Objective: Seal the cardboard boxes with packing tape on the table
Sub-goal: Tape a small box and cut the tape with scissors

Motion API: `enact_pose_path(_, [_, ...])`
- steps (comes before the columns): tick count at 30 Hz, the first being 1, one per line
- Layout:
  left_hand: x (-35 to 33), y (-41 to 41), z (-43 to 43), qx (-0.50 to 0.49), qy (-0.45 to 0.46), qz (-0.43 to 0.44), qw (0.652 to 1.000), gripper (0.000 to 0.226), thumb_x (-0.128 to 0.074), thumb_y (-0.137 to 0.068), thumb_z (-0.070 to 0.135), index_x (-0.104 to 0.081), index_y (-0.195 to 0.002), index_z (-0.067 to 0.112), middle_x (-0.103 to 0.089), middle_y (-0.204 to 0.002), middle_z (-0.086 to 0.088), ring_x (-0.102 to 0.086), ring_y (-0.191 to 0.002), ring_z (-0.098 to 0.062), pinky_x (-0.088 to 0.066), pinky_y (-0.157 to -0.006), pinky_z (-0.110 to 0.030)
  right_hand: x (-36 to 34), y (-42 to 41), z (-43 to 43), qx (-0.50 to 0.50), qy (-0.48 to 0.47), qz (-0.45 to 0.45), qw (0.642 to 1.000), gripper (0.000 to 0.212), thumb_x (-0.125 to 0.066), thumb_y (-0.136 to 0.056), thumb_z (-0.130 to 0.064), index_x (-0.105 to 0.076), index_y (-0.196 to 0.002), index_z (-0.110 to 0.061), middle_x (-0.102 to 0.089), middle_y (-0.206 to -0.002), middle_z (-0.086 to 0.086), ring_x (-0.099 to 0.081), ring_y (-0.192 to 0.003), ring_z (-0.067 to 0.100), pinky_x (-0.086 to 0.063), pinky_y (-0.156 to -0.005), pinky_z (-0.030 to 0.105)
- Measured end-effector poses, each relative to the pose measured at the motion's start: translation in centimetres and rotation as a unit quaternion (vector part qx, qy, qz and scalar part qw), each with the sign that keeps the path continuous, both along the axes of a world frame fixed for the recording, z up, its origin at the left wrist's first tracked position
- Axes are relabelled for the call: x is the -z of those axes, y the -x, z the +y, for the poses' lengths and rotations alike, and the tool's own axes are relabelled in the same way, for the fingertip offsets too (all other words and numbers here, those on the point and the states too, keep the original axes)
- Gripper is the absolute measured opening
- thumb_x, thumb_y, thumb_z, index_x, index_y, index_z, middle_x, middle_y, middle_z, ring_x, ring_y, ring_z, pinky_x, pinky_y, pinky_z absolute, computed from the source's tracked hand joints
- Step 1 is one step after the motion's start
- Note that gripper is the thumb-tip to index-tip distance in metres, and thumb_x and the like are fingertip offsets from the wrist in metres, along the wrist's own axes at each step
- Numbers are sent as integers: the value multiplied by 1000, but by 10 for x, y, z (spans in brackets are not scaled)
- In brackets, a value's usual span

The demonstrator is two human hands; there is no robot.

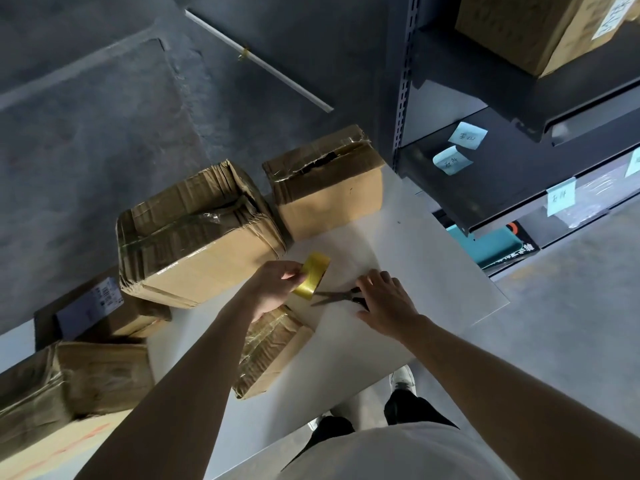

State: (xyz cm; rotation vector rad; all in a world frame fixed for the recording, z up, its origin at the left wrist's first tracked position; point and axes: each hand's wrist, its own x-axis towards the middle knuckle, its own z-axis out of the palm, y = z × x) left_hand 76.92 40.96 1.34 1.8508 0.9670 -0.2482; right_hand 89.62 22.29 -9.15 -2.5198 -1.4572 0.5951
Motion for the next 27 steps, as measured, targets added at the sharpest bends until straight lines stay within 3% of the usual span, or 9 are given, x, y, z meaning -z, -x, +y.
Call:
enact_pose_path(5, [-1, 4, -1, -18, 4, -6, 1000, 30, -59, -99, 23, -65, -127, 16, -64, -113, 2, -58, -109, -16, -45, -99, -38, 4, 2, 8, 28, -24, -19, 999, 25, -72, -84, -20, -60, -102, -7, -56, -104, 16, -54, -95, 37, -45, -79, 44])
enact_pose_path(8, [-1, 7, -1, -32, 6, -13, 999, 28, -59, -98, 21, -66, -125, 15, -65, -109, 1, -60, -104, -17, -47, -95, -39, -1, 2, 11, 16, 0, -36, 999, 29, -78, -68, -9, -61, -91, -9, -55, -93, 14, -56, -84, 36, -46, -71, 40])
enact_pose_path(12, [0, 9, 0, -44, -5, -19, 999, 27, -60, -98, 21, -67, -123, 15, -67, -111, 0, -60, -100, -15, -50, -93, -39, -7, 1, 15, 16, 84, -61, 995, 37, -60, -83, -14, -50, -119, -12, -51, -116, 13, -52, -108, 35, -35, -96, 40])
enact_pose_path(17, [-3, 11, -1, -50, -7, -23, 998, 28, -60, -98, 21, -66, -124, 14, -66, -109, -1, -59, -97, -14, -48, -88, -35, -12, -4, 14, 1, 117, -82, 990, 39, -50, -88, -10, -45, -127, -16, -52, -119, 9, -52, -112, 30, -29, -100, 37])
enact_pose_path(19, [-4, 11, -1, -54, -4, -24, 998, 27, -61, -98, 22, -66, -124, 16, -65, -108, 0, -59, -97, -14, -48, -89, -34, -15, -7, 11, -7, 130, -73, 989, 34, -44, -92, -11, -48, -125, -18, -55, -117, 7, -52, -112, 27, -31, -92, 33])
enact_pose_path(23, [-4, 10, 0, -59, -1, -22, 998, 27, -61, -98, 22, -66, -124, 17, -64, -107, 4, -59, -97, -12, -49, -91, -35, -26, -14, 0, -26, 129, 14, 991, 34, -41, -93, -6, -51, -121, -21, -64, -110, 8, -58, -103, 30, -33, -76, 28])
enact_pose_path(27, [-2, 11, 3, -66, 1, -15, 998, 29, -61, -98, 23, -65, -126, 17, -64, -114, 0, -59, -102, -15, -48, -91, -36, -30, -16, -9, 29, 167, 214, 962, 13, -42, -94, -24, -53, -88, -26, -59, -85, 0, -57, -79, 25, -41, -66, 29])
